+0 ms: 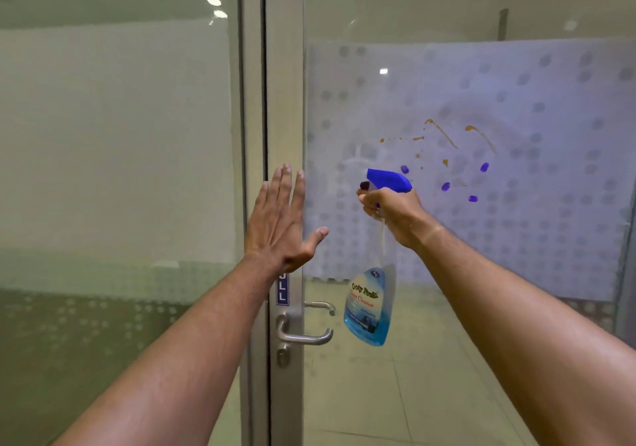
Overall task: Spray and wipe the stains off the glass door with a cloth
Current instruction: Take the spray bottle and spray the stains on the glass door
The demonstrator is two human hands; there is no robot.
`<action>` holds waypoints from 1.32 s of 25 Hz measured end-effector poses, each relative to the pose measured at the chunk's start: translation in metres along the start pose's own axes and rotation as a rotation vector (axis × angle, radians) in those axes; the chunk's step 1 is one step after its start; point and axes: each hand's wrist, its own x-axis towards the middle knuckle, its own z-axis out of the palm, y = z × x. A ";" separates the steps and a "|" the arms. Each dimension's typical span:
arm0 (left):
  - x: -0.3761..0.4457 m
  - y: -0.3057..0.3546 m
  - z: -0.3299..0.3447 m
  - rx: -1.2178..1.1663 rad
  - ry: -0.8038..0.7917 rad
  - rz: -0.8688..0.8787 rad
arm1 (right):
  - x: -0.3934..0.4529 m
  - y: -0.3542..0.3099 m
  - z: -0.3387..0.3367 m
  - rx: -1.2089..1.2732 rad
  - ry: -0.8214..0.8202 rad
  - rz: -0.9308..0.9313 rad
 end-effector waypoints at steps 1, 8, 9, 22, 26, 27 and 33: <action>-0.011 -0.011 -0.007 0.015 -0.010 -0.014 | -0.008 0.003 0.014 0.012 -0.049 0.011; -0.116 -0.095 -0.077 0.156 -0.101 -0.131 | -0.097 0.006 0.124 0.076 -0.286 0.034; -0.132 -0.107 -0.089 0.172 -0.108 -0.153 | -0.112 0.005 0.139 0.079 -0.313 0.045; -0.334 -0.185 -0.254 0.405 -0.252 -0.428 | -0.320 -0.012 0.276 0.160 -0.700 0.092; -0.389 -0.181 -0.306 0.504 -0.259 -0.542 | -0.377 -0.019 0.300 0.200 -0.849 0.085; -0.400 -0.177 -0.318 0.525 -0.263 -0.568 | -0.391 -0.021 0.303 0.214 -0.877 0.085; -0.471 -0.137 -0.385 0.640 -0.297 -0.745 | -0.483 -0.033 0.307 0.300 -1.125 0.189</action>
